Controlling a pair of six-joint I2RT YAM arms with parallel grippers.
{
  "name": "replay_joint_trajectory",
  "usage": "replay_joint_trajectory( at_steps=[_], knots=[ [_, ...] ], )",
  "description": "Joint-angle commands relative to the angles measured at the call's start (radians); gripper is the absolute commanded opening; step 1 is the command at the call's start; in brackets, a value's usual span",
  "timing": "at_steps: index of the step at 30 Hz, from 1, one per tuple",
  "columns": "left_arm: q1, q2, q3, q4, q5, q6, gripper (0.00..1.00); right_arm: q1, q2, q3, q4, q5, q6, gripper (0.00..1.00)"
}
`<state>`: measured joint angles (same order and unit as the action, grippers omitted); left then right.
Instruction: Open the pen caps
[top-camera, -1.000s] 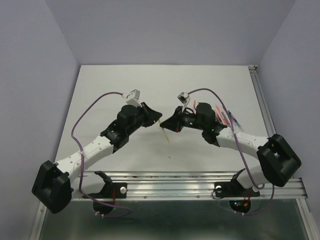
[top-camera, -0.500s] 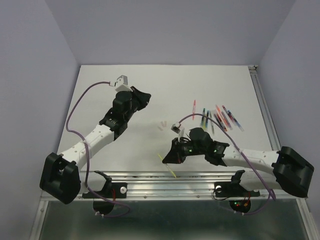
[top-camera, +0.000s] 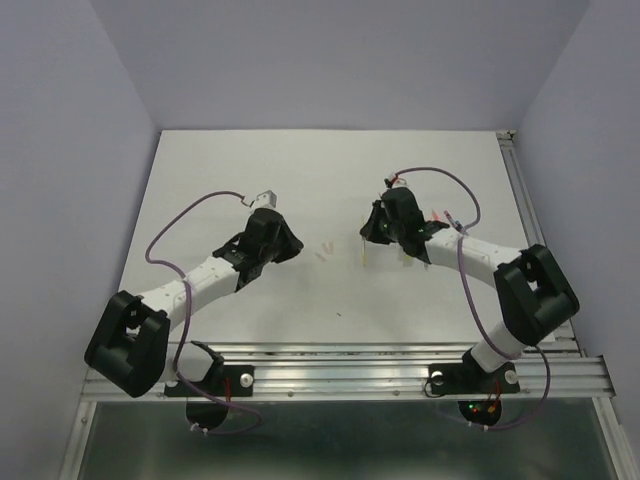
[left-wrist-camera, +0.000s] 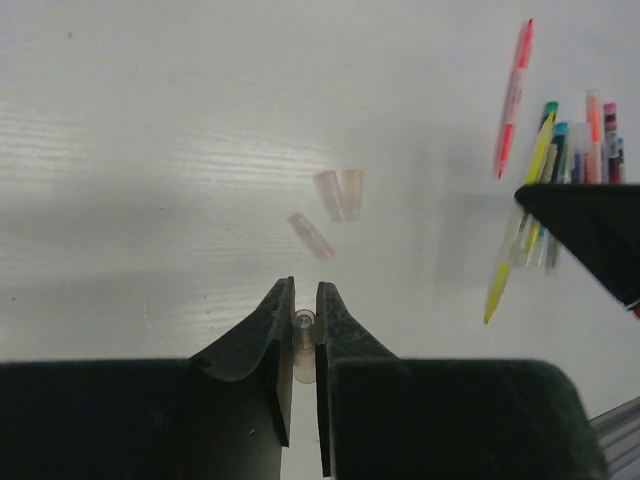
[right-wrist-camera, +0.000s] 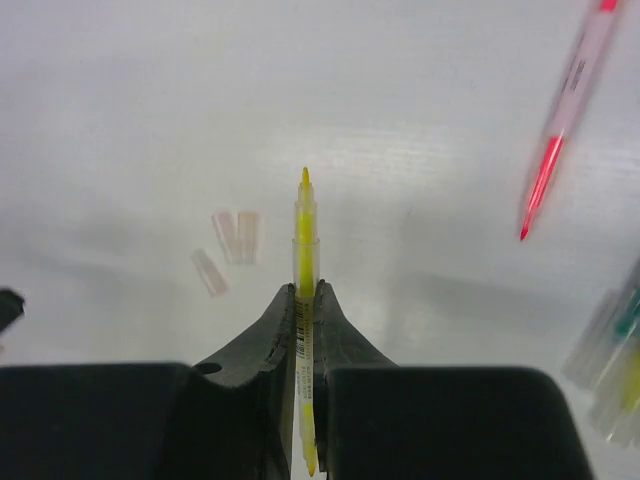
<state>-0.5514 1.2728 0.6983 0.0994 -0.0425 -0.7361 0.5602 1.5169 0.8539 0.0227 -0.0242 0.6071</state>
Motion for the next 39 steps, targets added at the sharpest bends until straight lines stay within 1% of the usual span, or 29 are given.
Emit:
replay_joint_trajectory(
  at_steps=[1,2,3,5,6,10,17,19,20,24,27,28,30,31,32,35,37,39],
  knots=[
    [-0.018,0.045,0.001,-0.029,-0.017,0.041,0.08,-0.022,0.155,0.233,-0.107,0.242,-0.082,0.01],
    [-0.019,0.059,0.009,-0.033,-0.017,0.047,0.08,-0.026,0.23,0.276,-0.133,0.265,-0.093,0.01],
    [-0.021,0.074,0.015,-0.039,-0.019,0.062,0.05,-0.029,0.268,0.357,-0.154,0.291,-0.118,0.01],
    [-0.025,0.117,0.044,-0.059,-0.025,0.07,0.04,-0.042,0.354,0.419,-0.185,0.337,-0.147,0.01],
    [-0.03,0.129,0.052,-0.063,-0.028,0.078,0.04,-0.048,0.377,0.477,-0.193,0.346,-0.164,0.01],
    [-0.039,0.197,0.092,-0.073,-0.045,0.089,0.04,-0.085,0.466,0.579,-0.266,0.398,-0.171,0.01],
    [-0.061,0.321,0.194,-0.098,-0.053,0.113,0.08,-0.105,0.526,0.626,-0.294,0.406,-0.196,0.01],
    [-0.07,0.344,0.216,-0.098,-0.069,0.115,0.08,-0.108,0.537,0.642,-0.325,0.411,-0.198,0.01],
    [-0.074,0.367,0.236,-0.13,-0.08,0.115,0.08,-0.111,0.548,0.645,-0.331,0.414,-0.195,0.01],
    [-0.093,0.41,0.282,-0.168,-0.129,0.11,0.09,-0.112,0.549,0.631,-0.333,0.411,-0.199,0.01],
    [-0.094,0.428,0.302,-0.179,-0.135,0.113,0.1,-0.112,0.546,0.637,-0.345,0.394,-0.219,0.1],
    [-0.096,0.436,0.309,-0.178,-0.135,0.113,0.1,-0.112,0.543,0.639,-0.352,0.389,-0.221,0.16],
    [-0.096,0.441,0.316,-0.184,-0.137,0.113,0.11,-0.112,0.537,0.639,-0.356,0.382,-0.221,0.21],
    [-0.097,0.445,0.323,-0.187,-0.137,0.113,0.14,-0.112,0.526,0.639,-0.359,0.379,-0.224,0.23],
    [-0.099,0.451,0.325,-0.19,-0.135,0.115,0.19,-0.112,0.522,0.64,-0.36,0.369,-0.225,0.27],
    [-0.101,0.461,0.333,-0.196,-0.137,0.116,0.29,-0.111,0.493,0.639,-0.36,0.345,-0.234,0.33],
    [-0.104,0.462,0.336,-0.196,-0.135,0.118,0.32,-0.112,0.465,0.642,-0.365,0.322,-0.239,0.38],
    [-0.105,0.467,0.339,-0.196,-0.132,0.118,0.33,-0.112,0.441,0.636,-0.363,0.305,-0.24,0.38]
  ],
)
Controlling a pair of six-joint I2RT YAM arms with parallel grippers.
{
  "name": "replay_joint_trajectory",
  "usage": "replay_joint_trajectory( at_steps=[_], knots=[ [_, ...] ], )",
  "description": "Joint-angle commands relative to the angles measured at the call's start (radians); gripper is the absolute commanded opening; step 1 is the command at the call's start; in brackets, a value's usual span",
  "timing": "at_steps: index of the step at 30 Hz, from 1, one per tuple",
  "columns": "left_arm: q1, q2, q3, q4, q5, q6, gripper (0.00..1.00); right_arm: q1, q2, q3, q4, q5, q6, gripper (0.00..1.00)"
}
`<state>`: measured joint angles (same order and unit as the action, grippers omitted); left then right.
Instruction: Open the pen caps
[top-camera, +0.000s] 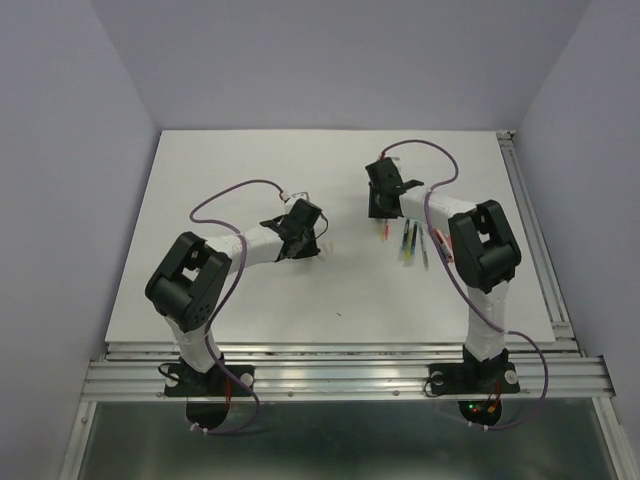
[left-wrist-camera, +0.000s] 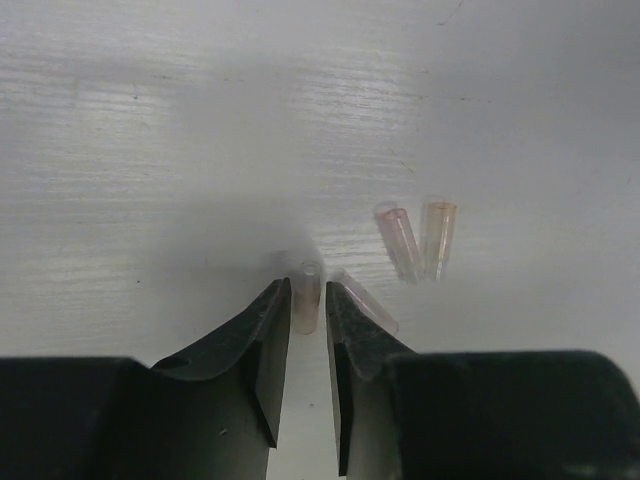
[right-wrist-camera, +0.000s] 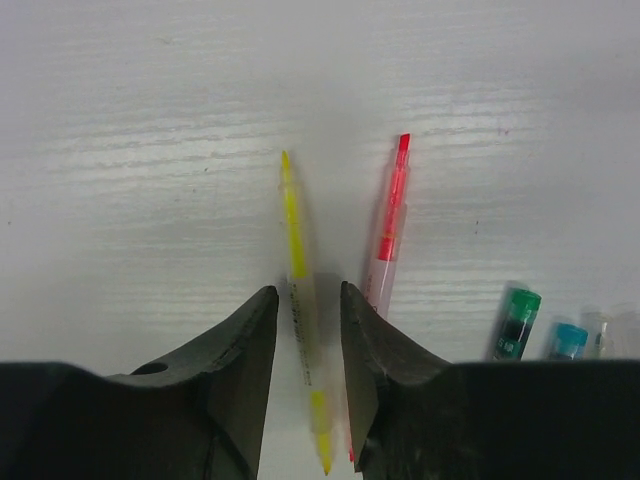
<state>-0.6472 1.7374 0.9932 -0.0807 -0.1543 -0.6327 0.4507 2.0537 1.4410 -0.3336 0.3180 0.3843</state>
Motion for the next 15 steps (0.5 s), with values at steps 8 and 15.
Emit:
replay_joint_trajectory(
  at_steps=[8,15],
  knots=[
    [-0.023,0.001,0.058,-0.033,-0.024,0.014,0.4,-0.004,-0.277,-0.071,0.03,-0.036,-0.025,0.47],
    [-0.031,-0.073,0.053,-0.042,-0.028,0.025,0.6,-0.003,-0.518,-0.295,0.079,0.044,0.07,1.0]
  ],
)
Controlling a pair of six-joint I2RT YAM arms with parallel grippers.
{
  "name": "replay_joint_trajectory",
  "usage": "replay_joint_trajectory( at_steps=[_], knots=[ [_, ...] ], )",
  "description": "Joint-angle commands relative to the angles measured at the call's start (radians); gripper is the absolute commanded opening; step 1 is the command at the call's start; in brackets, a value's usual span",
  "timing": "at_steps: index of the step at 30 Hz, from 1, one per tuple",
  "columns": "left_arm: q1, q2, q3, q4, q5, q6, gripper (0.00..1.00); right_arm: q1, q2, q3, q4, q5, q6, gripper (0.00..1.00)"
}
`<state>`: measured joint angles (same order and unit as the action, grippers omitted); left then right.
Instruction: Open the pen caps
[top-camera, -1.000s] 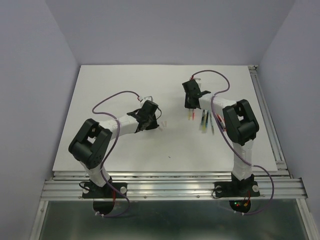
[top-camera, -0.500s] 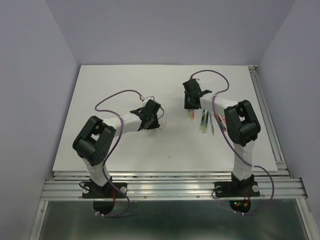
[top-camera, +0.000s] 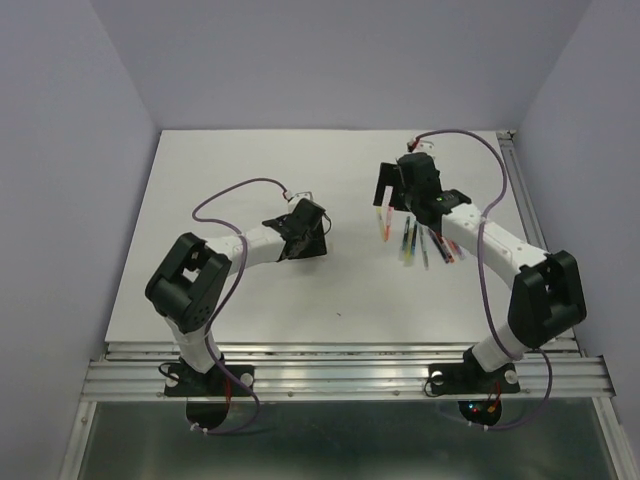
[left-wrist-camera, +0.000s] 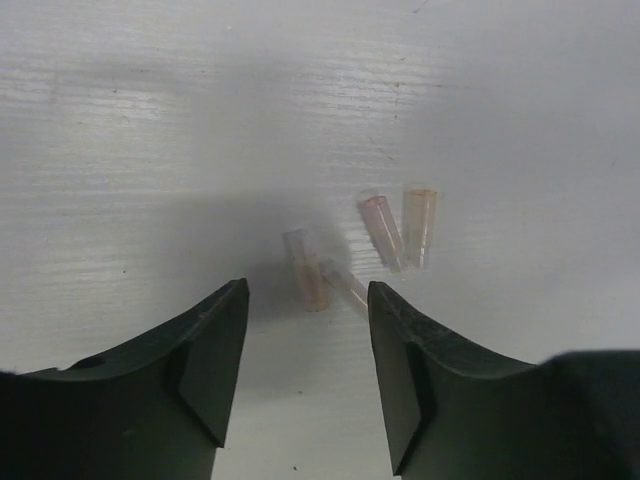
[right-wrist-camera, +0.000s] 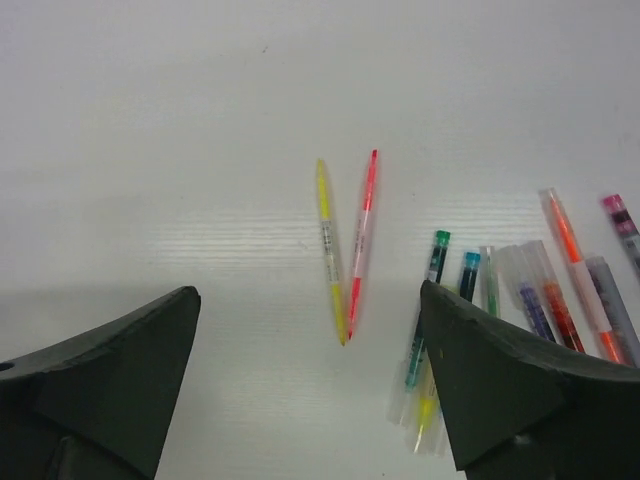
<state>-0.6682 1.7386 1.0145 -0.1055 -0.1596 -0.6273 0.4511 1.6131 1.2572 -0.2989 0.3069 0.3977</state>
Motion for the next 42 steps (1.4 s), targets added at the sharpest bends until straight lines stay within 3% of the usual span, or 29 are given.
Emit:
replay_joint_trajectory(
  at_steps=[1,2,6,11,15,18,28,42],
  knots=[
    [-0.01,-0.088,0.03,-0.02,-0.024,0.021,0.64,-0.005,-0.12,-0.137,0.053,0.06,0.061,1.0],
    [-0.011,-0.117,0.026,-0.023,-0.023,0.024,0.72,-0.005,-0.134,-0.172,0.06,0.064,0.07,1.0],
    [-0.013,-0.204,0.003,-0.022,-0.018,0.023,0.83,-0.017,-0.159,-0.211,0.057,0.093,0.095,1.0],
    [-0.016,-0.312,-0.053,-0.01,-0.024,0.024,0.99,-0.067,-0.075,-0.151,0.017,0.055,0.101,1.0],
    [-0.016,-0.392,-0.1,0.0,-0.043,0.023,0.99,-0.106,0.058,-0.064,-0.003,-0.001,0.098,0.82],
    [-0.016,-0.421,-0.125,0.0,-0.046,0.028,0.99,-0.132,0.122,0.014,-0.031,-0.028,0.098,0.75],
    [-0.016,-0.441,-0.178,0.01,-0.051,0.015,0.99,-0.172,0.309,0.174,-0.078,-0.005,0.044,0.63],
    [-0.016,-0.441,-0.175,0.01,-0.058,0.014,0.99,-0.195,0.39,0.173,-0.045,-0.034,0.036,0.56]
  ],
)
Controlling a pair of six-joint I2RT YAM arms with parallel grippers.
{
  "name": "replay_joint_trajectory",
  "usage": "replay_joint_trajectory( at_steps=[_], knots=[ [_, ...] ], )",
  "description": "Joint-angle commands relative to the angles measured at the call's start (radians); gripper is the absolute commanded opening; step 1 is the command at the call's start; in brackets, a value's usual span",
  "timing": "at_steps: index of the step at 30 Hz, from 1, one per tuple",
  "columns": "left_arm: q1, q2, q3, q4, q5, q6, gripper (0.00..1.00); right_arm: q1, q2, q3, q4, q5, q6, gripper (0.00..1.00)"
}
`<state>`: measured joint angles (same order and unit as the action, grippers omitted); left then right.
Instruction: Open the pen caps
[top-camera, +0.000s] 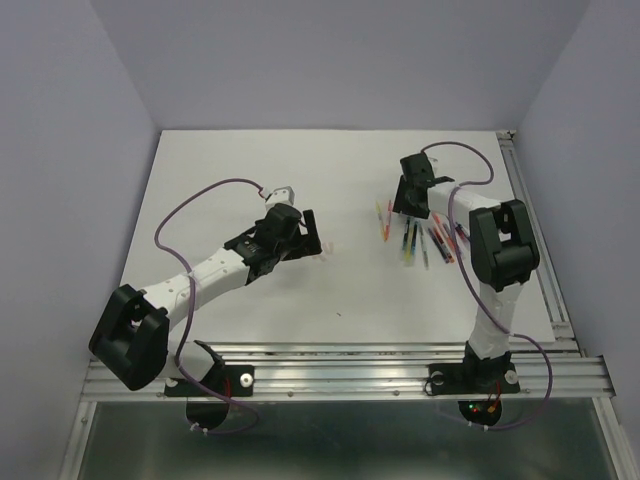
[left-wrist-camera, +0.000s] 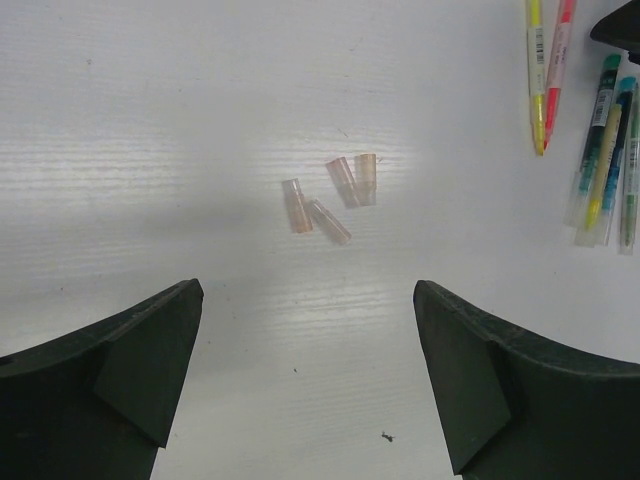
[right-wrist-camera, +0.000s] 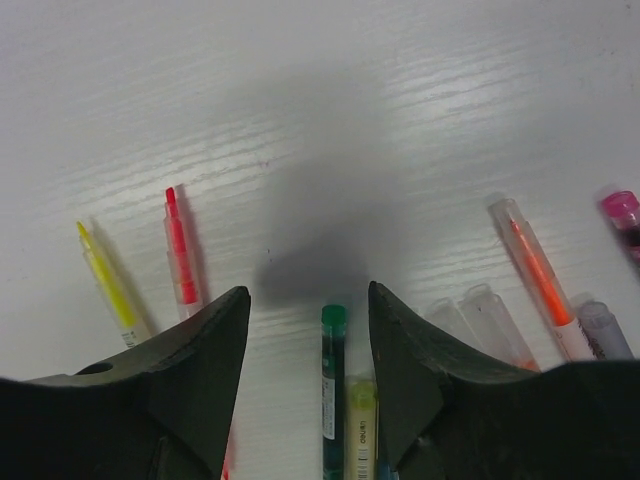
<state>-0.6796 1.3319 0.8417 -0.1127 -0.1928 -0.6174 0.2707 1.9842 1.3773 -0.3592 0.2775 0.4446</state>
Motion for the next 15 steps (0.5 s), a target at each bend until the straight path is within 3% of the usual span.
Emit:
replay_joint_trajectory(
  at_steps=[1,11,15],
  knots=[
    [-0.005,-0.036,-0.004,0.019,-0.025,0.002,0.99,-0.014,0.028,0.051,0.022,-0.011,-0.015,0.55],
    [-0.005,-0.03,0.011,0.005,-0.03,0.011,0.99,-0.021,0.042,0.008,0.051,-0.038,-0.033,0.41],
    [-0.003,-0.03,0.014,0.004,-0.03,0.013,0.99,-0.021,0.041,-0.023,0.072,-0.06,-0.047,0.4]
  ],
)
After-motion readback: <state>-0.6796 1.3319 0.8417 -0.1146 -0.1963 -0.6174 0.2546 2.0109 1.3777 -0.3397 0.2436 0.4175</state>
